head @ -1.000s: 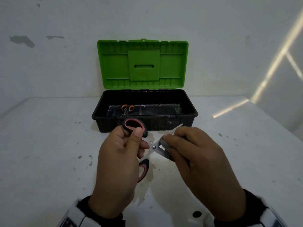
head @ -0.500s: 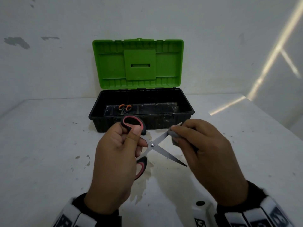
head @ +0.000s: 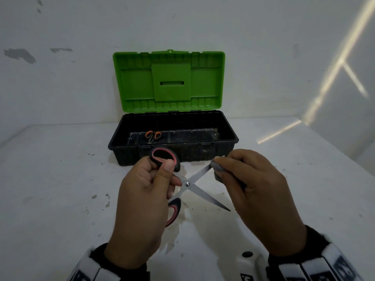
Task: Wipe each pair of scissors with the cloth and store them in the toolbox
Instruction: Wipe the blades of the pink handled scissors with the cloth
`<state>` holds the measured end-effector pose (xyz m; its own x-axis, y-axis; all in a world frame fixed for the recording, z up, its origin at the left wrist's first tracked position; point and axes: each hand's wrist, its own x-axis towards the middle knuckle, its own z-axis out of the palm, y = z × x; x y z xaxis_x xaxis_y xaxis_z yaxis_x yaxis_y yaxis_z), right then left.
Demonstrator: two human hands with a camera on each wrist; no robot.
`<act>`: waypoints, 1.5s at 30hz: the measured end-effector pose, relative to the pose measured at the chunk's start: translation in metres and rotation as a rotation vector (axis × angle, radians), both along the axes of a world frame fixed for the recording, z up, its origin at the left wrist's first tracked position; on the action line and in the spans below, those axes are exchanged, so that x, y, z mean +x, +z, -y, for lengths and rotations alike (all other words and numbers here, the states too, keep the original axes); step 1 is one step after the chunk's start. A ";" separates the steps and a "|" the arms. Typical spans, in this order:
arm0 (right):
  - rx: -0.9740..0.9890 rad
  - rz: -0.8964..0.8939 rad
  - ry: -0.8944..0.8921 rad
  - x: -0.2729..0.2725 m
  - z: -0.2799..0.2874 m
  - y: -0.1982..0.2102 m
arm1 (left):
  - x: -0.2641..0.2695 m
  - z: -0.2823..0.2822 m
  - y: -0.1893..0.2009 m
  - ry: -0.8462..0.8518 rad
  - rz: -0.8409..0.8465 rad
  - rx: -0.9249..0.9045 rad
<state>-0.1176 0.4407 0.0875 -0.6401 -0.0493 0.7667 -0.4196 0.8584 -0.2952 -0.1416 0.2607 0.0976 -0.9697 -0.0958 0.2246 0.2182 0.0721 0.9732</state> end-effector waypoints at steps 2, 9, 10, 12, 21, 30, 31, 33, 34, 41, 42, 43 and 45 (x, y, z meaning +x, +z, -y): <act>-0.001 -0.009 0.034 0.003 0.003 0.001 | 0.000 0.001 0.001 -0.003 -0.004 0.016; -0.147 0.039 0.024 -0.005 -0.013 -0.002 | 0.001 0.001 -0.003 -0.027 0.009 0.042; -0.194 0.062 0.035 -0.004 -0.016 -0.001 | 0.000 0.001 -0.003 -0.029 0.018 0.046; -0.256 0.092 0.018 -0.001 -0.019 0.002 | 0.000 0.002 -0.004 -0.027 0.022 0.051; 0.137 -0.004 0.087 0.009 0.018 0.018 | -0.001 0.000 -0.002 0.009 -0.069 -0.044; 0.144 -0.006 0.004 0.002 0.022 0.017 | 0.001 -0.002 0.001 0.053 -0.222 -0.146; 0.141 -0.001 0.017 0.003 0.027 0.017 | 0.001 -0.002 0.002 0.054 -0.232 -0.145; 0.150 0.009 0.040 0.006 0.036 0.015 | 0.002 -0.002 0.003 0.050 -0.253 -0.153; 0.153 0.012 0.044 0.007 0.037 0.014 | 0.002 -0.003 0.003 0.049 -0.262 -0.156; 0.014 0.067 -0.044 -0.005 0.002 0.011 | 0.005 -0.004 -0.002 0.053 -0.240 -0.160; 0.011 0.066 -0.045 -0.006 0.004 0.010 | 0.004 -0.004 -0.003 0.057 -0.244 -0.161; 0.013 0.063 -0.036 -0.004 0.008 0.010 | 0.003 -0.004 -0.003 0.060 -0.250 -0.160; 0.040 0.047 -0.003 0.001 0.021 0.010 | 0.001 -0.003 -0.002 0.066 -0.258 -0.145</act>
